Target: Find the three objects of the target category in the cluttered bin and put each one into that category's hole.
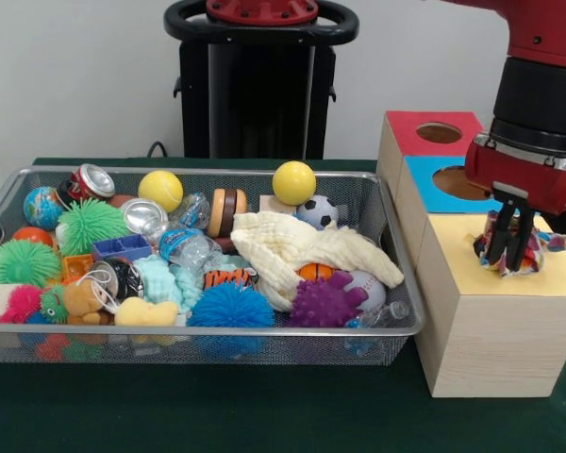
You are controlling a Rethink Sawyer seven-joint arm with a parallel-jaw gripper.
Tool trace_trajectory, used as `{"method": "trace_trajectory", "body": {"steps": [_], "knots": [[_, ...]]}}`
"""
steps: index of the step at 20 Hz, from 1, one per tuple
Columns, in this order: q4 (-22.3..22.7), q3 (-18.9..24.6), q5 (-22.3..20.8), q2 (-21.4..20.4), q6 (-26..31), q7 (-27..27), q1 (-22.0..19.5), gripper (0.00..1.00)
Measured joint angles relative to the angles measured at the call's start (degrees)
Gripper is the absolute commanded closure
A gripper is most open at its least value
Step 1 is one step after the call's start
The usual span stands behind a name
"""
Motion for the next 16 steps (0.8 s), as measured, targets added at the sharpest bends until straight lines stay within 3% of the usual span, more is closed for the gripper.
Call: {"method": "trace_trajectory", "body": {"steps": [16], "knots": [[-0.11, -3.81, -0.06, 1.82, -0.01, 0.0, 3.03, 1.0]]}}
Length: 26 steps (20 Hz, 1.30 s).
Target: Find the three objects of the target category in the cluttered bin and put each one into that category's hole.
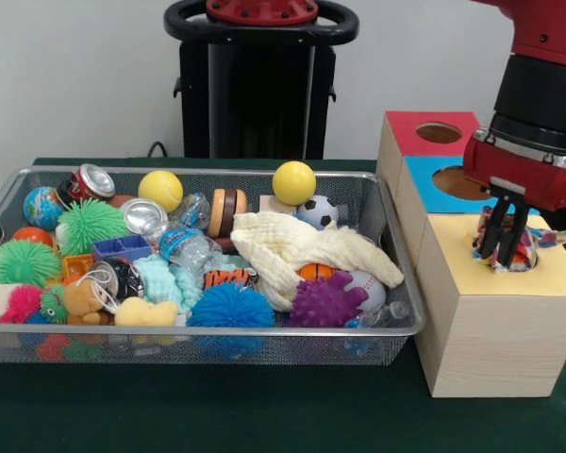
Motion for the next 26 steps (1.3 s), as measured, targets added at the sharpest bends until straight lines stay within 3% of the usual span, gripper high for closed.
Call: {"method": "trace_trajectory", "body": {"steps": [8, 26], "knots": [[-0.88, -2.77, 0.01, 1.86, -0.24, 0.0, 1.99, 1.0], [-1.44, -12.66, 2.19, 9.3, -6.6, 0.01, 10.01, 1.0]]}}
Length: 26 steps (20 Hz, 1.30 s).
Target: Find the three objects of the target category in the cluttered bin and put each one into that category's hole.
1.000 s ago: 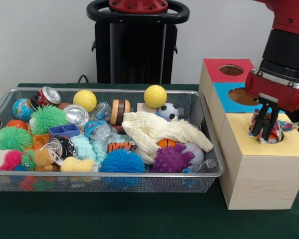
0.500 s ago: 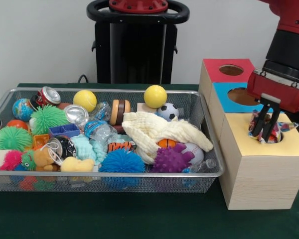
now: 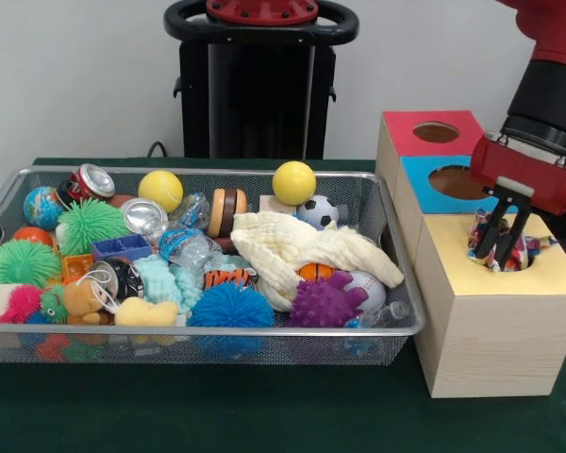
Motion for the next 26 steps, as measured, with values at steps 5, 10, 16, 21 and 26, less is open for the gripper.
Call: {"method": "trace_trajectory", "body": {"steps": [5, 10, 16, 21, 26], "knots": [[-0.36, -3.23, 1.87, 2.8, -0.84, 0.76, 2.15, 1.0], [-0.45, -6.21, 3.79, 5.56, -1.92, 2.55, 4.17, 1.0], [-0.45, -8.18, 5.7, 7.57, -2.57, 4.47, 5.41, 1.0], [-0.45, -9.23, 7.08, 8.64, -2.7, 5.38, 6.02, 1.0], [-0.45, -10.1, 8.41, 9.65, -3.0, 6.11, 6.55, 1.0]]}}
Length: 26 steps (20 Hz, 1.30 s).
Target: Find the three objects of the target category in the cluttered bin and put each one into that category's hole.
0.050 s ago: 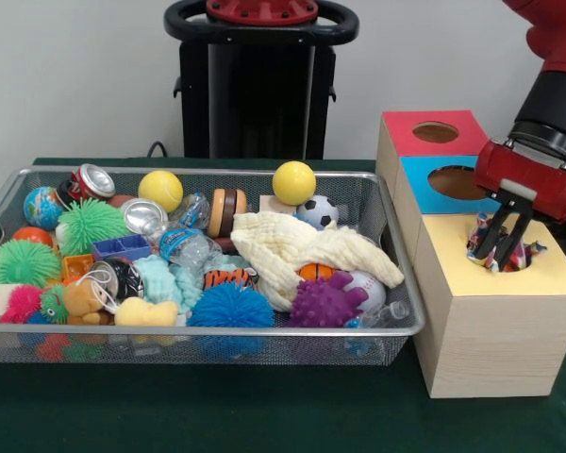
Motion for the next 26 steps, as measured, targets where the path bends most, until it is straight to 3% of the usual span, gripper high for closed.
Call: {"method": "trace_trajectory", "body": {"steps": [7, 12, 13, 26], "knots": [[-0.01, -0.02, 1.56, 1.09, -1.24, 0.08, 0.35, 1.0], [0.07, -0.01, 2.82, 4.06, -2.96, 0.09, 0.33, 1.0], [0.08, -0.29, 3.48, 4.68, -4.42, 0.14, 0.36, 0.0], [0.27, -0.09, 4.76, 4.9, -6.63, 0.12, 0.73, 0.0]]}}
